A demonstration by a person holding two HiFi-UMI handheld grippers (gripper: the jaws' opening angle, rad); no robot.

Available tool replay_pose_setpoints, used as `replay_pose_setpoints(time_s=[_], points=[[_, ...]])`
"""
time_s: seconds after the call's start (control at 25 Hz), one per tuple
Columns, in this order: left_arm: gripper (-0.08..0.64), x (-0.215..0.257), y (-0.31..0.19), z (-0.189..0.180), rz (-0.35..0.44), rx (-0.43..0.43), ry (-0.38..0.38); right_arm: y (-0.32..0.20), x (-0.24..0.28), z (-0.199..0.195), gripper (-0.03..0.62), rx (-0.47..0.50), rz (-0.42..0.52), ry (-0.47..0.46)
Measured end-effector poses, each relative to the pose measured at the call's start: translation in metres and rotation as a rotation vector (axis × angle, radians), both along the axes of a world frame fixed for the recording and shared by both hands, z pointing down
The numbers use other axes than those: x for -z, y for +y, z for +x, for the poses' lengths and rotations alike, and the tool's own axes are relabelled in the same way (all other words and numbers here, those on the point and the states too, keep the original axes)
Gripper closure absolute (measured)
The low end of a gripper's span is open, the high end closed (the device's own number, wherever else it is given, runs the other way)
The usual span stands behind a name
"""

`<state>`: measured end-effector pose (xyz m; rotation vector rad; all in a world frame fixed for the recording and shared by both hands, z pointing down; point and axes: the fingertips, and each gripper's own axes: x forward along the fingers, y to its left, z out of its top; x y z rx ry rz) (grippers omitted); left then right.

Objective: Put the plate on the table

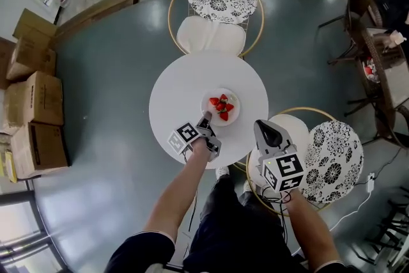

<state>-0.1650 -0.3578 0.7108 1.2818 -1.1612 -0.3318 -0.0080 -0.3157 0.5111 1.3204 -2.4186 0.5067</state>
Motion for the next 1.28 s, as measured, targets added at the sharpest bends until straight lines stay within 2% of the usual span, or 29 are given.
replay_pose_setpoints(time_s=[0.32,1.0,1.28], points=[[0.540,-0.004,-0.007,0.001,-0.036,-0.065,-0.112,-0.004,0.001,0.012,0.588,-0.029,0.003,-0.004],[0.455,-0.007,-0.008,-0.003,-0.097,-0.257,-0.542,-0.006,0.002,0.024,0.588,-0.048,0.000,-0.033],[0.448,0.002,-0.004,-0.009,-0.079,-0.312,-0.648,-0.002,0.003,0.025,0.588,-0.047,0.002,-0.046]])
